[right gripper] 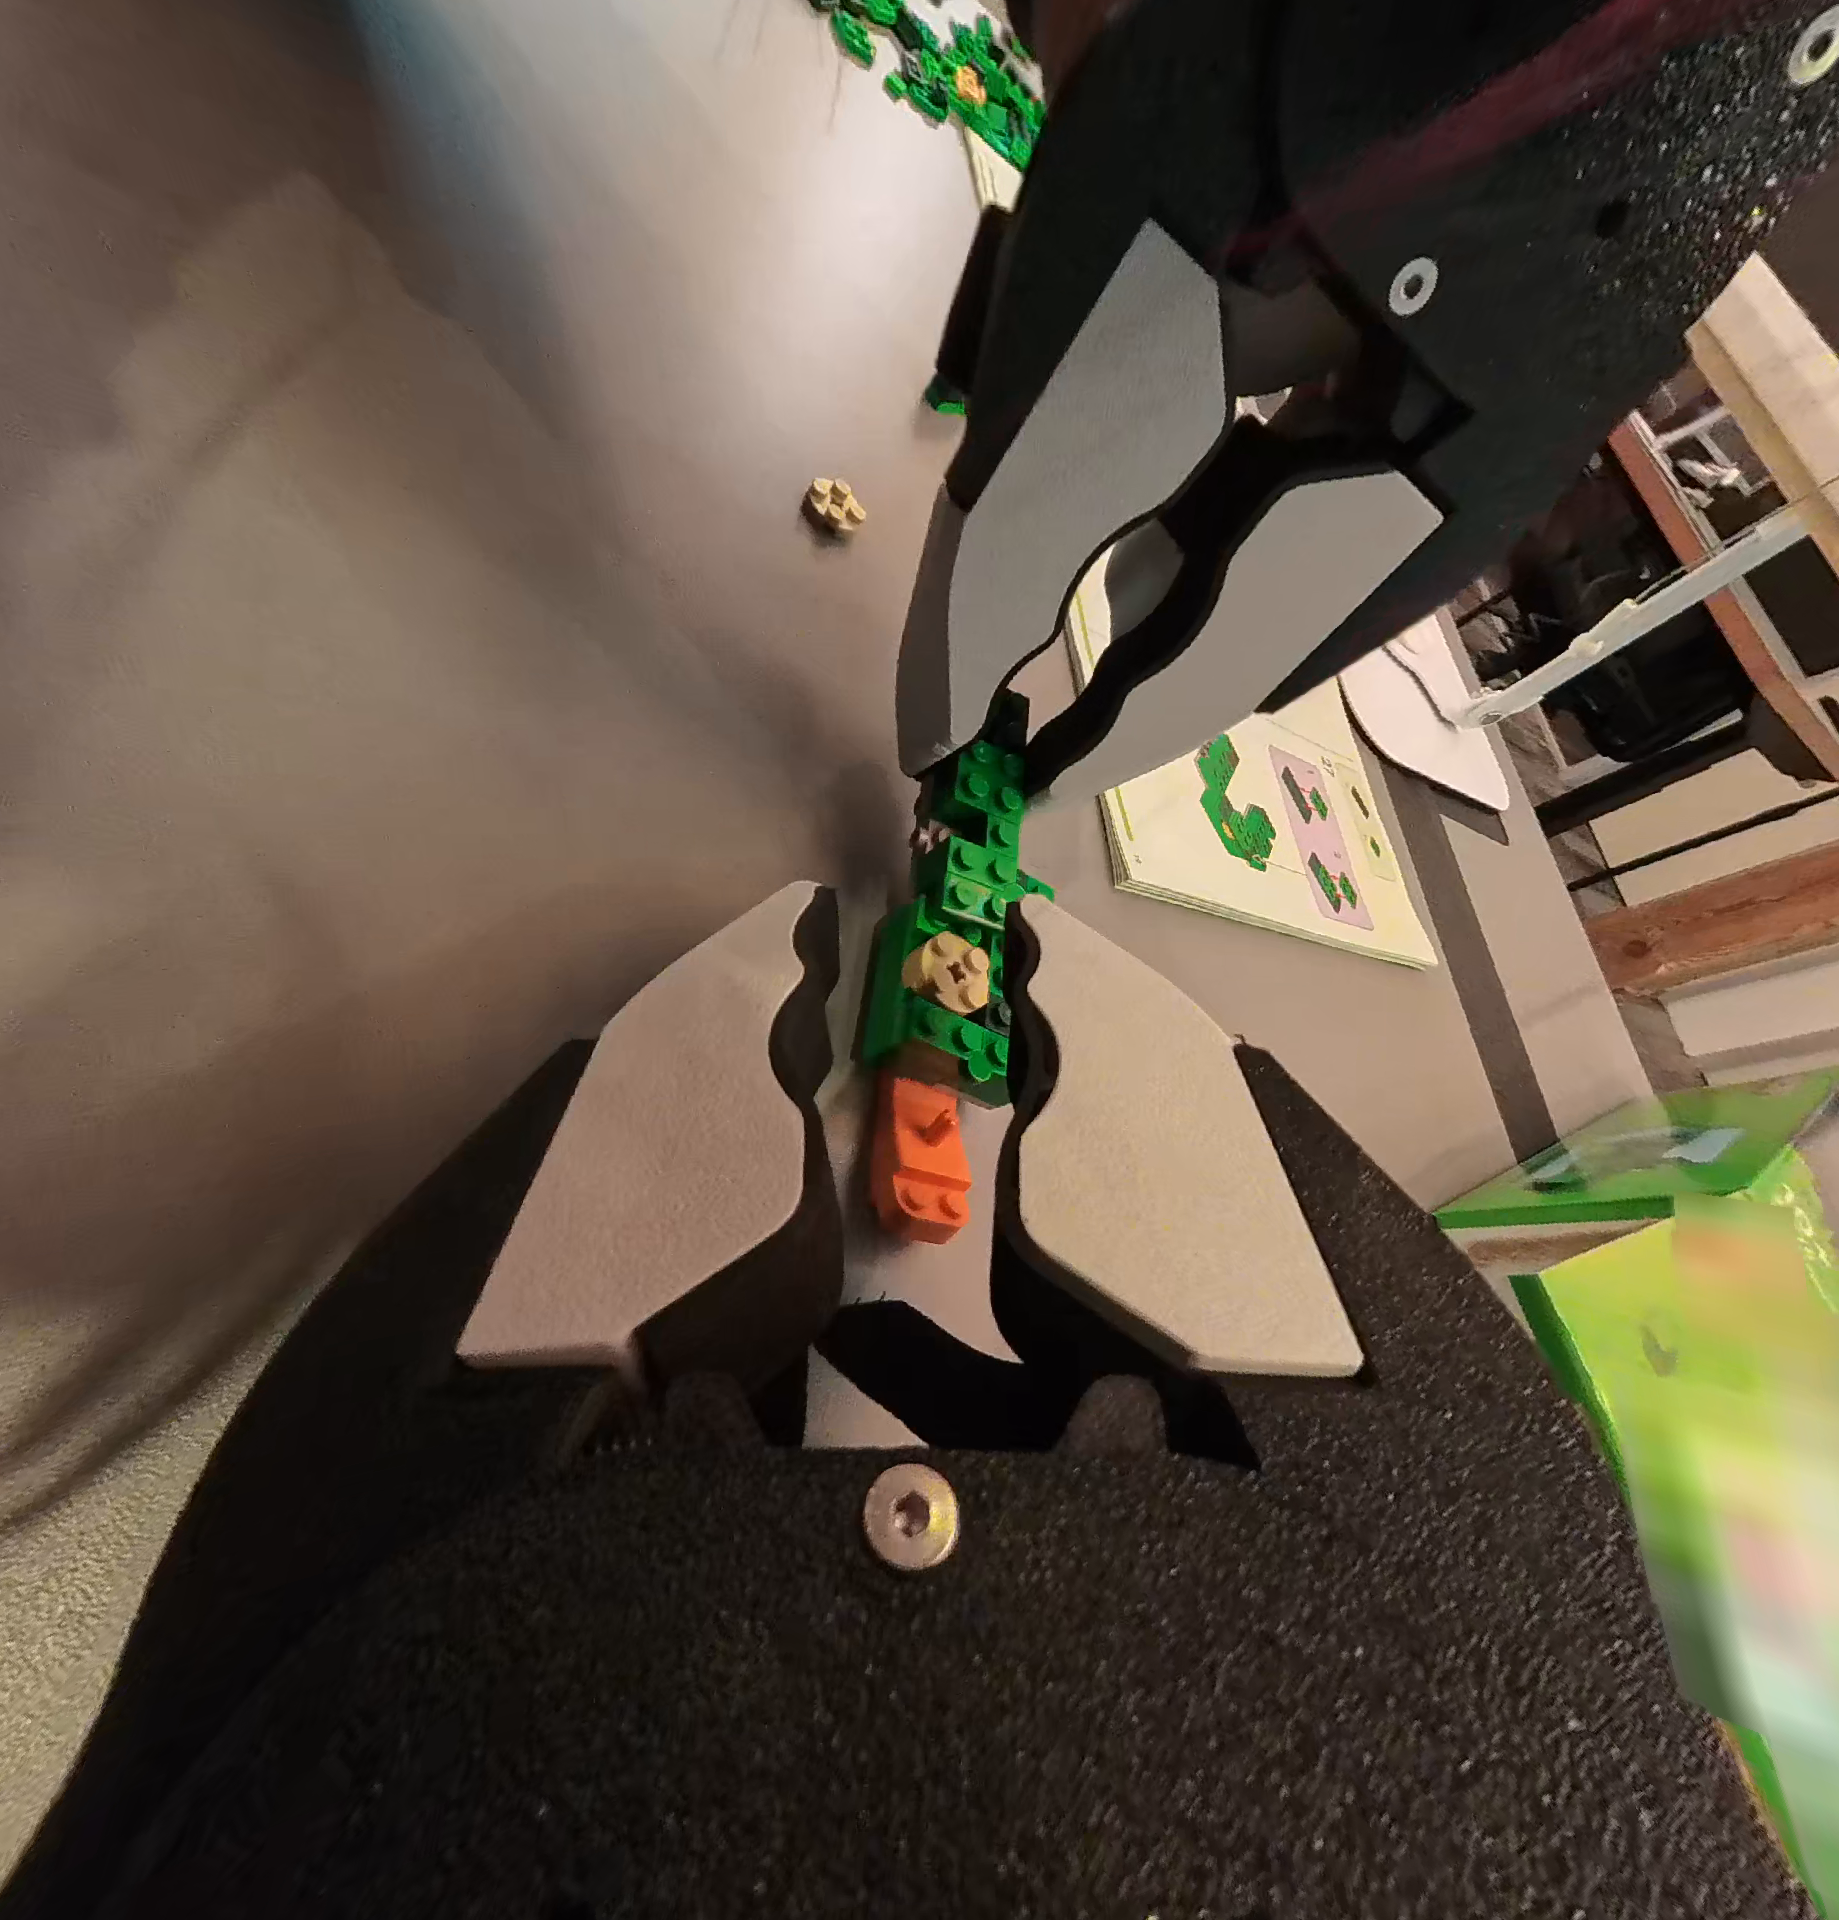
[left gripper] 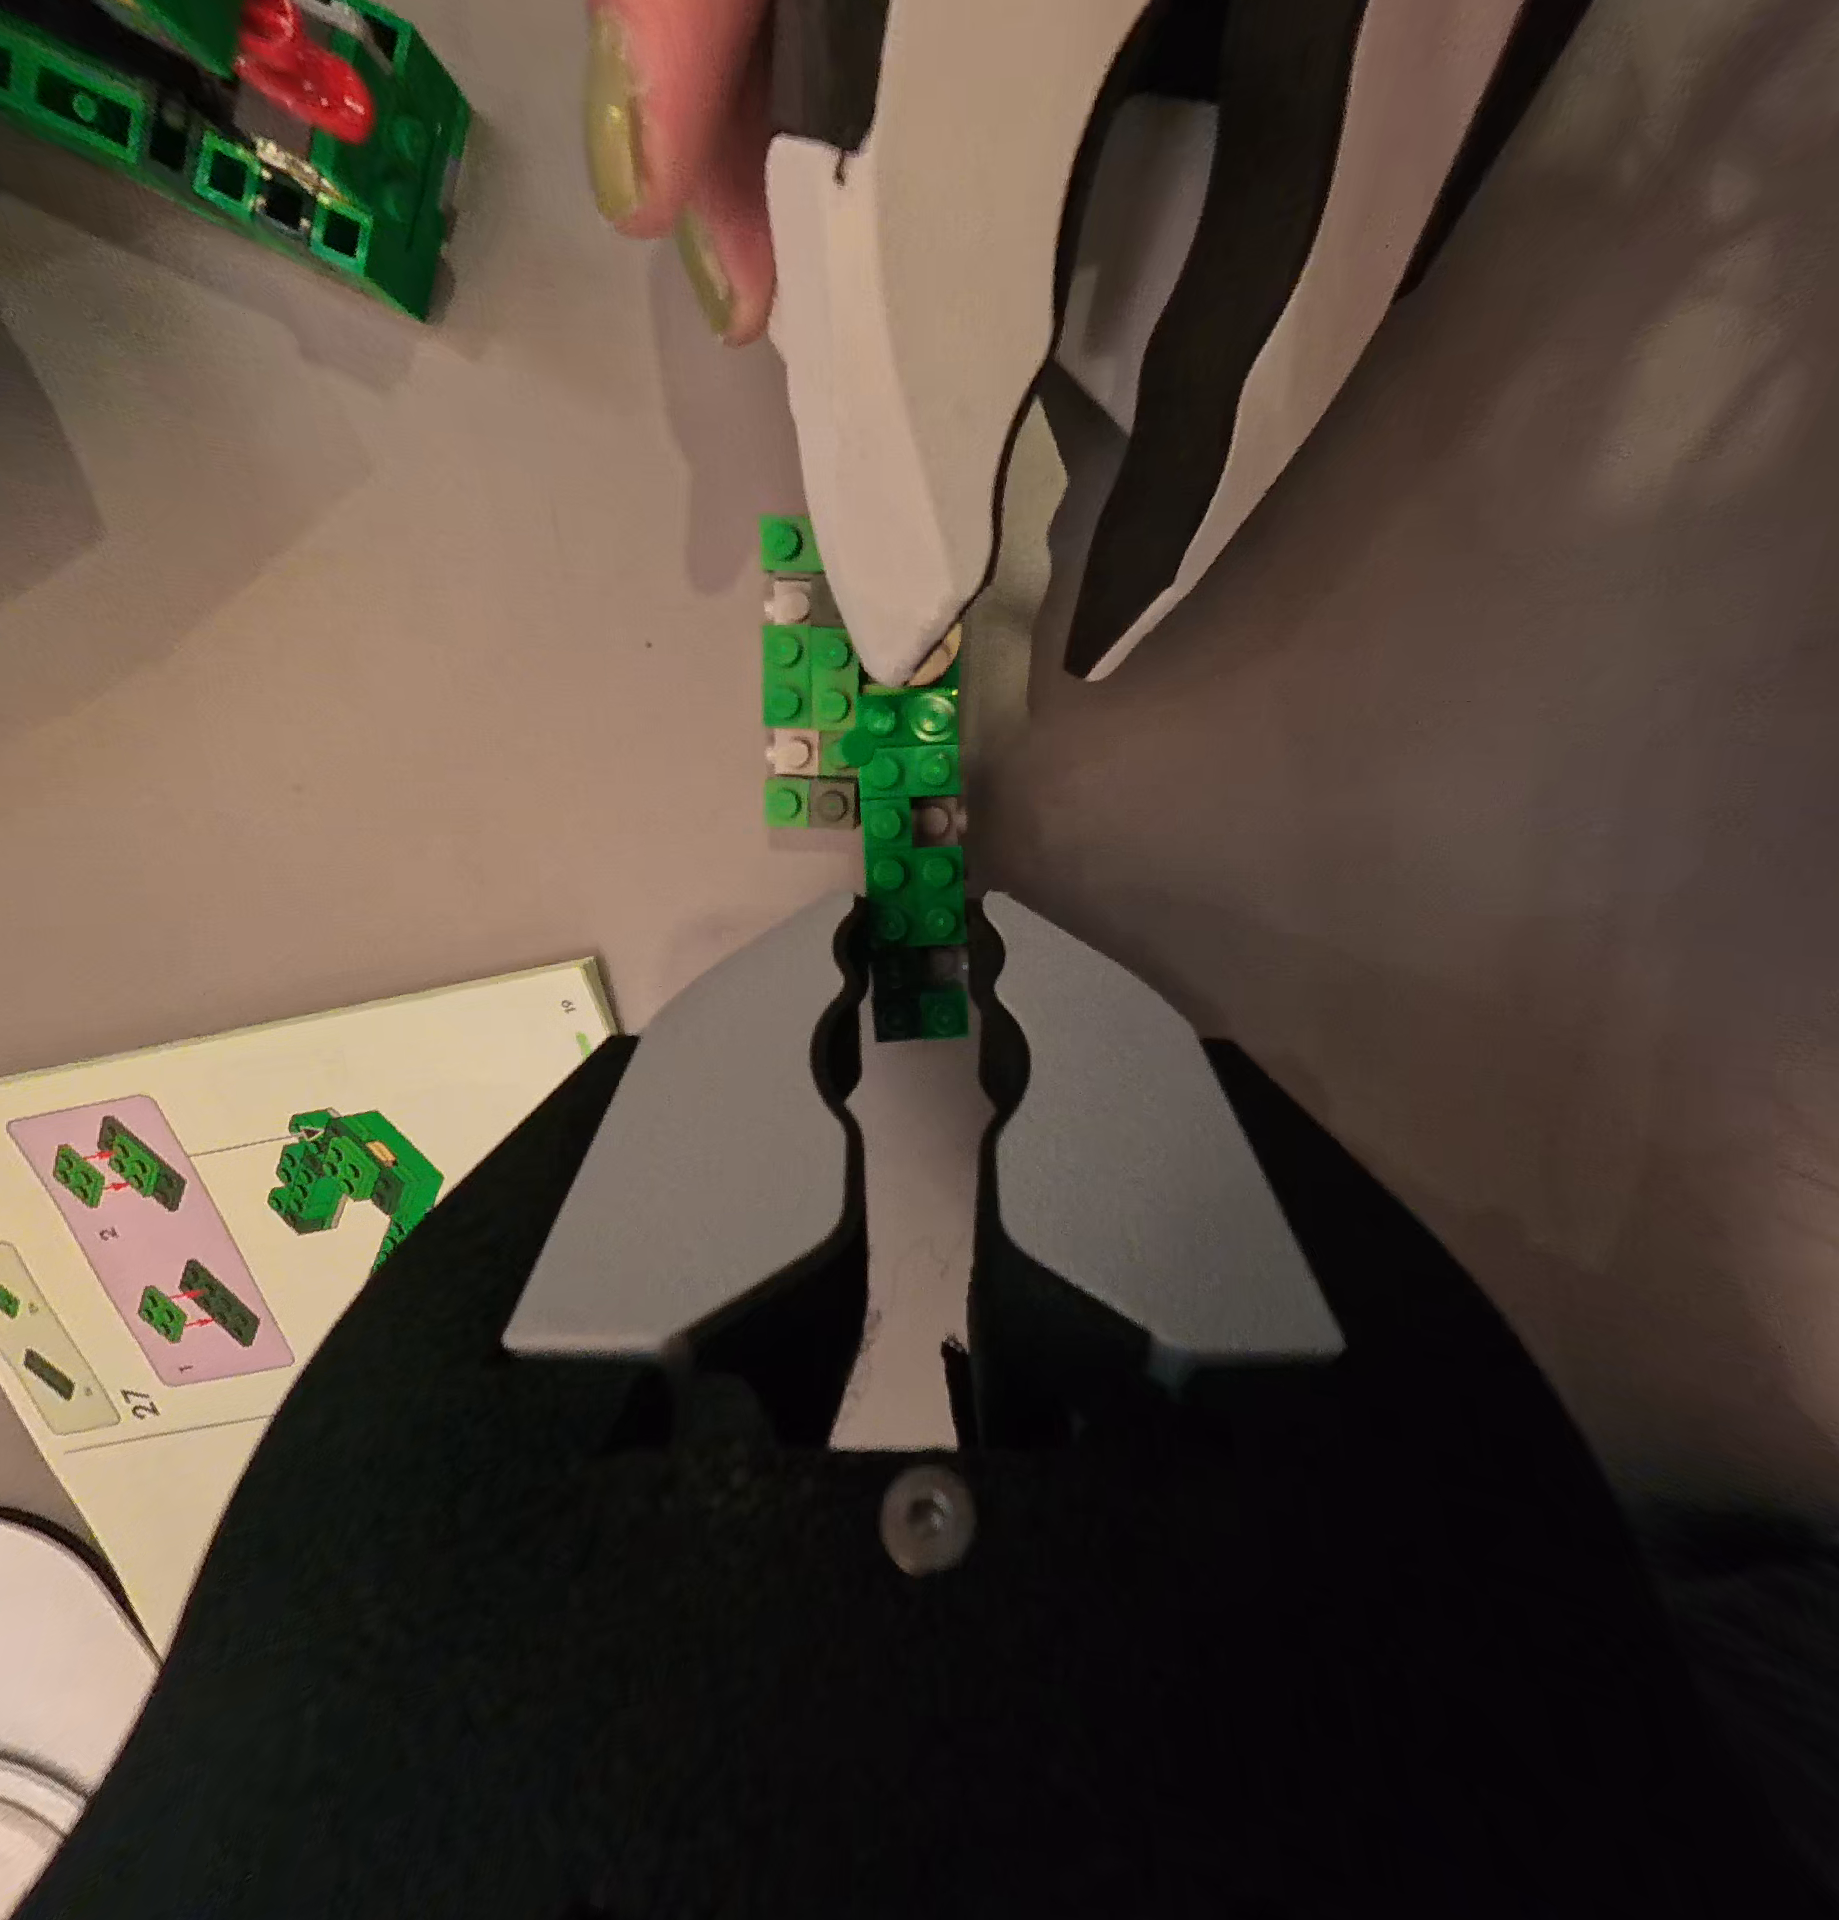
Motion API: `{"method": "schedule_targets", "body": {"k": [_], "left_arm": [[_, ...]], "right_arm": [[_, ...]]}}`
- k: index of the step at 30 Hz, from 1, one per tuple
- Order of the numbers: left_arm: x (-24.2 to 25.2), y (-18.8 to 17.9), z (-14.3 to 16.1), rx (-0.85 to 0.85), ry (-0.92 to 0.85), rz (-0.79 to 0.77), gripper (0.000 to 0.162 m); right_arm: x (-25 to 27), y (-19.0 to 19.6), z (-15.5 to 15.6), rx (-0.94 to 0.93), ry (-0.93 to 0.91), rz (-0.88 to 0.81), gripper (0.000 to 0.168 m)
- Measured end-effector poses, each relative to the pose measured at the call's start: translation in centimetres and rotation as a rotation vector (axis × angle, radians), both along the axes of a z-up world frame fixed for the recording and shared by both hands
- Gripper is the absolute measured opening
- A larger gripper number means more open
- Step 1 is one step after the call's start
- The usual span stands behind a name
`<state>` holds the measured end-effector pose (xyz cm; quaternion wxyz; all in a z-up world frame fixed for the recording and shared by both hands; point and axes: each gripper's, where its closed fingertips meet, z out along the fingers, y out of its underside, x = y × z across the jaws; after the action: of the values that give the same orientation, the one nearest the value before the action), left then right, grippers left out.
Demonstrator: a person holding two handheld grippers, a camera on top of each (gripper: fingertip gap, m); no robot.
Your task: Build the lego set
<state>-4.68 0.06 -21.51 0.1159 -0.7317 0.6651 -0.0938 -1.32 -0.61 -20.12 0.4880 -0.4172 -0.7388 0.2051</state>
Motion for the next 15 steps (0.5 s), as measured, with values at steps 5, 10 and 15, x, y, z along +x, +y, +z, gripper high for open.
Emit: {"method": "schedule_targets", "body": {"k": [5, 10, 15], "left_arm": [[0.07, 0.12, -0.1, -0.002, 0.005, -0.01, 0.017], [0.19, 0.24, -0.14, -0.004, 0.008, -0.028, 0.017], [0.27, 0.43, -0.19, -0.008, 0.014, -0.034, 0.017]], "right_arm": [[-0.1, -0.14, -0.17, 0.002, -0.017, 0.024, 0.031], [-0.33, -0.08, -0.45, -0.011, -0.041, 0.035, 0.032], [-0.28, -0.06, -0.62, -0.057, -0.057, 0.043, 0.029]]}}
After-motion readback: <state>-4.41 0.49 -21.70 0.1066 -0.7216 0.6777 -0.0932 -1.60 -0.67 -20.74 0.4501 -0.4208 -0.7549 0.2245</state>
